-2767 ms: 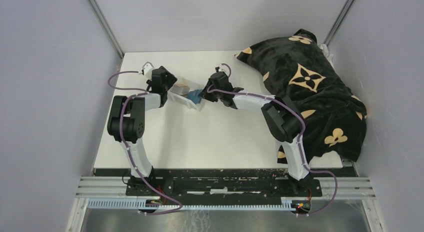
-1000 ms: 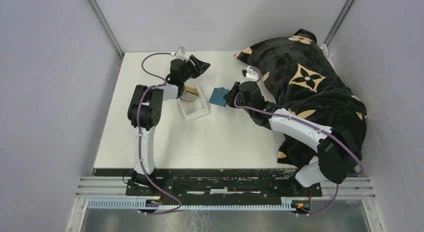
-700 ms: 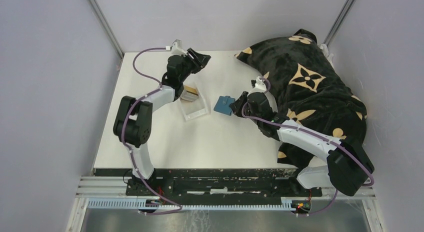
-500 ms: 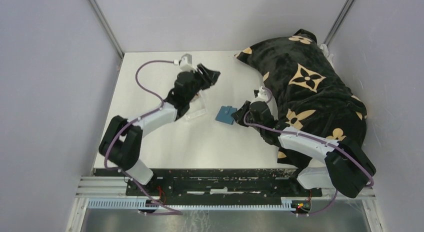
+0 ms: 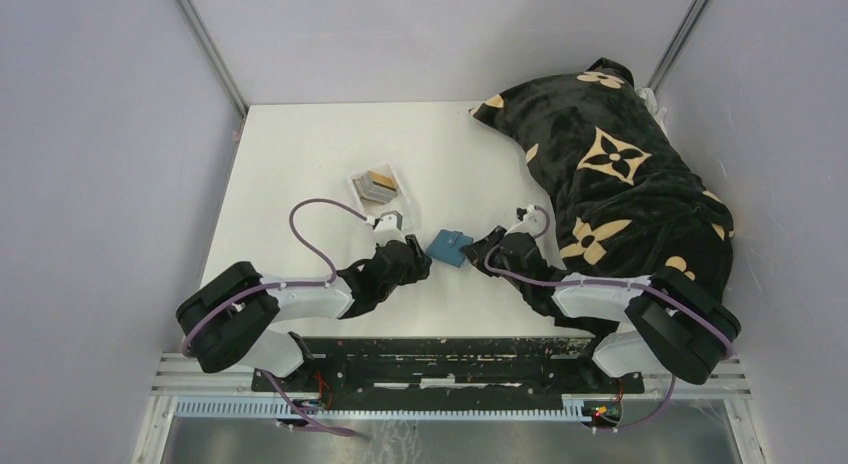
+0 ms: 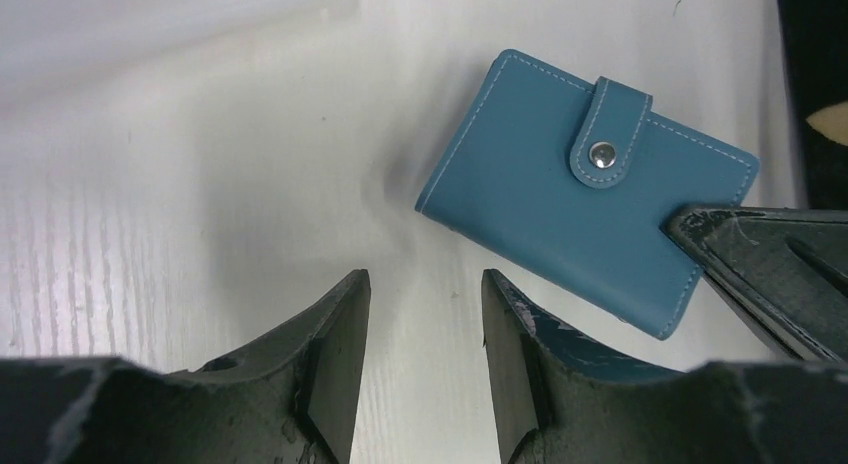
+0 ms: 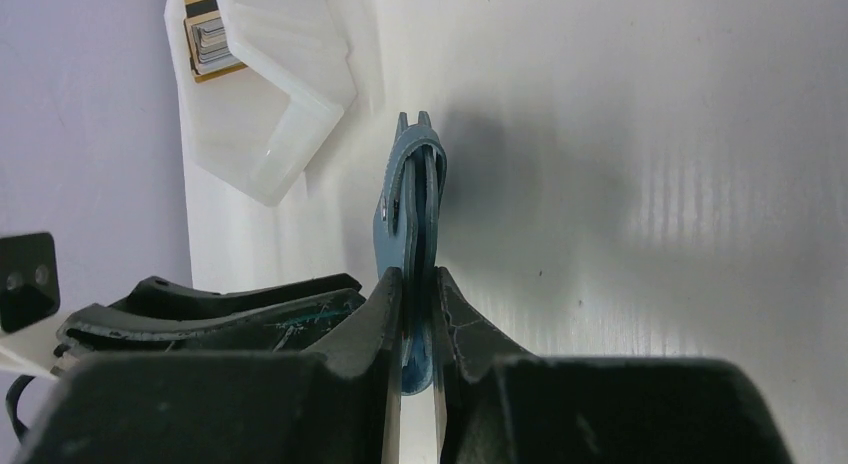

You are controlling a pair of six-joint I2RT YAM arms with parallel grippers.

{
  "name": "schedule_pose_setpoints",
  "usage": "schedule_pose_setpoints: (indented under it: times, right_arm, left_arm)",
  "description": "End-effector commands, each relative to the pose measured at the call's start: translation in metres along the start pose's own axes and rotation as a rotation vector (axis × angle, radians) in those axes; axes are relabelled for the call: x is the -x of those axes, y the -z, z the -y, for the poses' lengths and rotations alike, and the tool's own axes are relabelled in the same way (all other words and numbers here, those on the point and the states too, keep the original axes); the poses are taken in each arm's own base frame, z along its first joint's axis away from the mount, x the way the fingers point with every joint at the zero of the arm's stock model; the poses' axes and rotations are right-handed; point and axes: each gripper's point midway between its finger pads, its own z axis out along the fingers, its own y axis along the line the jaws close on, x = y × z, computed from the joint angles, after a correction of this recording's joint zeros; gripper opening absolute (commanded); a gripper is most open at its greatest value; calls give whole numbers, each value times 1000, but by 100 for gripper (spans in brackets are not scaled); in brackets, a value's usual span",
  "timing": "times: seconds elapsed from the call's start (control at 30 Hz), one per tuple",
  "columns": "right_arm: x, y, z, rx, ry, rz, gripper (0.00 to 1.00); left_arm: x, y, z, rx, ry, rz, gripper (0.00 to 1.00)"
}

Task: Put the credit cards into the card holder
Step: Place the card holder at the center of the board.

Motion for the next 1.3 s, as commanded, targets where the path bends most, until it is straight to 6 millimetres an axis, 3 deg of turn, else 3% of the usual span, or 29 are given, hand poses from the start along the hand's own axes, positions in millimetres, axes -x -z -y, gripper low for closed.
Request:
schedule_pose_setpoints:
  times: [0.0,0.4,0.57,0.73,0.93,1.1,1.27]
  right_arm:
    - [5,-7,-24,99,-117,61,1]
    - [-30,-14,0,60,-132,22,2]
    - [-50,-14,13,25,-97,-23,17]
    - [-60,-11,29,-38,-6,-57,45]
    - [-41,9,43,-200,248,-37,54]
    - [-13,24,35,-306,536,-31,57]
    - [-12,17,21,-313,761,-99,59]
  left_arm:
    - [16,8,1,17,80,113,53]
    - [6,2,-3,15,168,135,57]
    - [1,-6,-1,19,172,137,58]
    - [-7,-14,-2,44,166,128,56]
    - [-6,-13,-19,113,183,183,50]
    - [-5,-13,-23,124,185,199,49]
    - [-7,-14,-24,122,181,199,47]
